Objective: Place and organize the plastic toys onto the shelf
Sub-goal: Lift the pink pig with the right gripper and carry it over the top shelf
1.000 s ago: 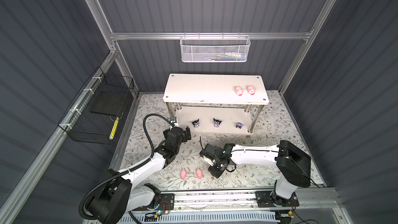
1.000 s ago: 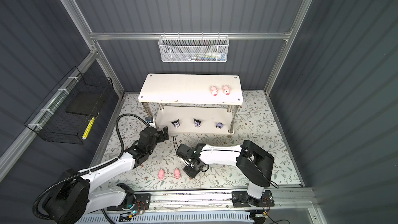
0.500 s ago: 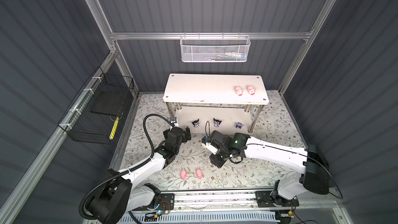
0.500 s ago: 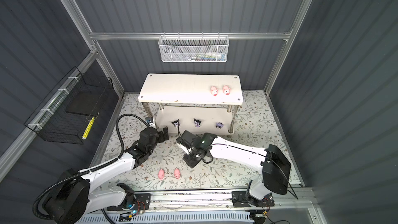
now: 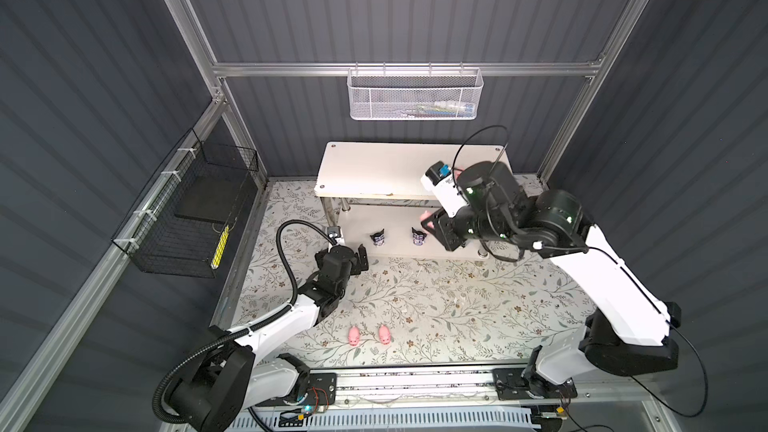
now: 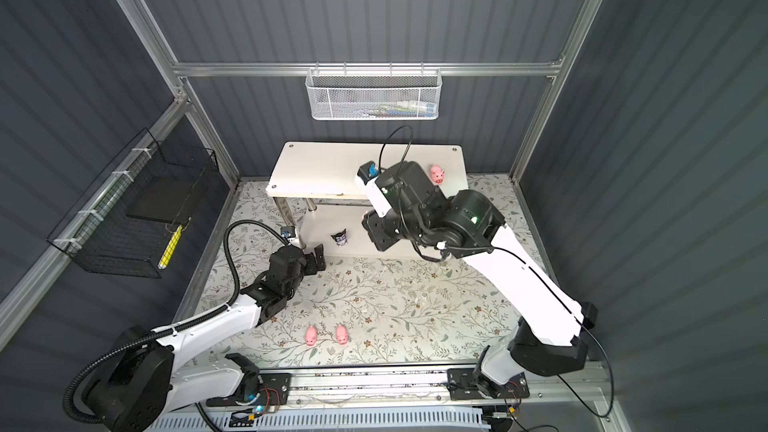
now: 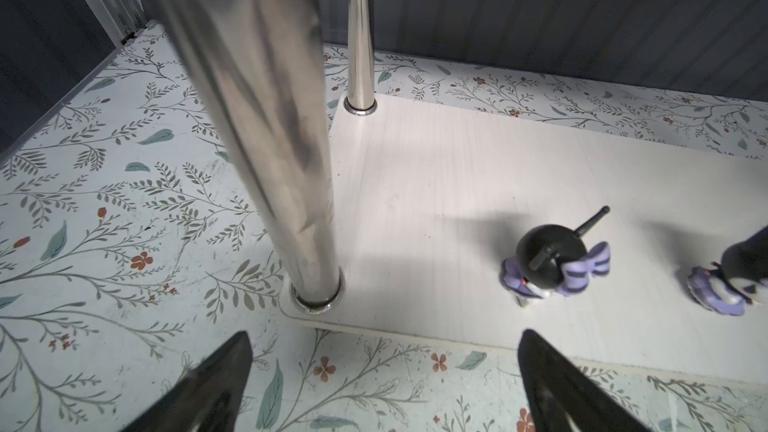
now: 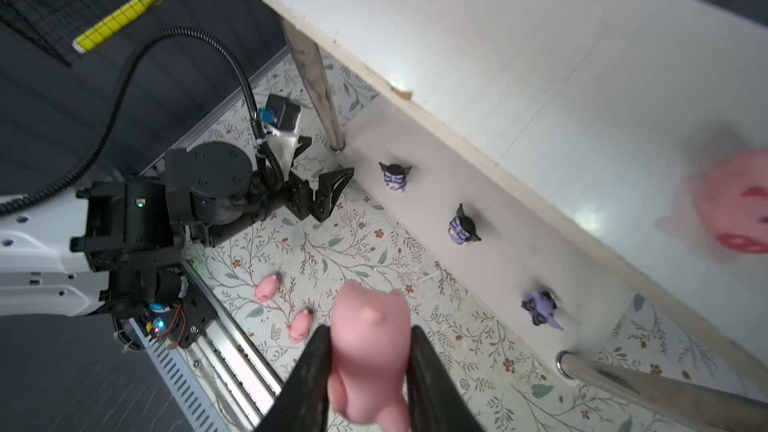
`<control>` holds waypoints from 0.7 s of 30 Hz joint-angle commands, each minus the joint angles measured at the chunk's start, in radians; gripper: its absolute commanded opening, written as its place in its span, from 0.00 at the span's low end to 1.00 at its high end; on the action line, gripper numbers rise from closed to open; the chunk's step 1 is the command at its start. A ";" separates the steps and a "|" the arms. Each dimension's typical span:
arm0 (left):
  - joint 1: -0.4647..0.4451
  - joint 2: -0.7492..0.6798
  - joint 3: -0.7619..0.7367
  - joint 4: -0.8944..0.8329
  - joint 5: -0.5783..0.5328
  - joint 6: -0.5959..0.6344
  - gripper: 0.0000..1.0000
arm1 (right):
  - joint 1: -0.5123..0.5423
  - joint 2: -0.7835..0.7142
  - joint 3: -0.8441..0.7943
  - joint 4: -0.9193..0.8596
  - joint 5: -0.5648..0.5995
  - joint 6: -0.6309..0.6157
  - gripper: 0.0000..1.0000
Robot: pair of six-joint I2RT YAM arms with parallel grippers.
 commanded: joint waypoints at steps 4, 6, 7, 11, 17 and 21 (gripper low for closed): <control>0.009 -0.022 -0.014 0.011 0.003 -0.014 0.99 | -0.112 0.158 0.247 -0.075 0.019 -0.001 0.32; 0.009 -0.029 -0.017 0.011 0.000 -0.016 0.99 | -0.151 0.200 0.293 -0.070 0.012 -0.010 0.32; 0.009 -0.033 -0.022 0.015 0.000 -0.022 0.99 | -0.175 0.228 0.327 -0.075 0.009 -0.007 0.32; 0.010 -0.033 -0.034 0.027 0.019 -0.045 1.00 | -0.253 0.306 0.396 -0.074 -0.046 0.011 0.32; 0.009 -0.022 -0.050 0.046 0.043 -0.063 0.99 | -0.311 0.341 0.392 -0.041 -0.083 0.017 0.32; 0.009 -0.017 -0.050 0.047 0.047 -0.060 1.00 | -0.316 0.361 0.387 -0.039 -0.066 0.012 0.32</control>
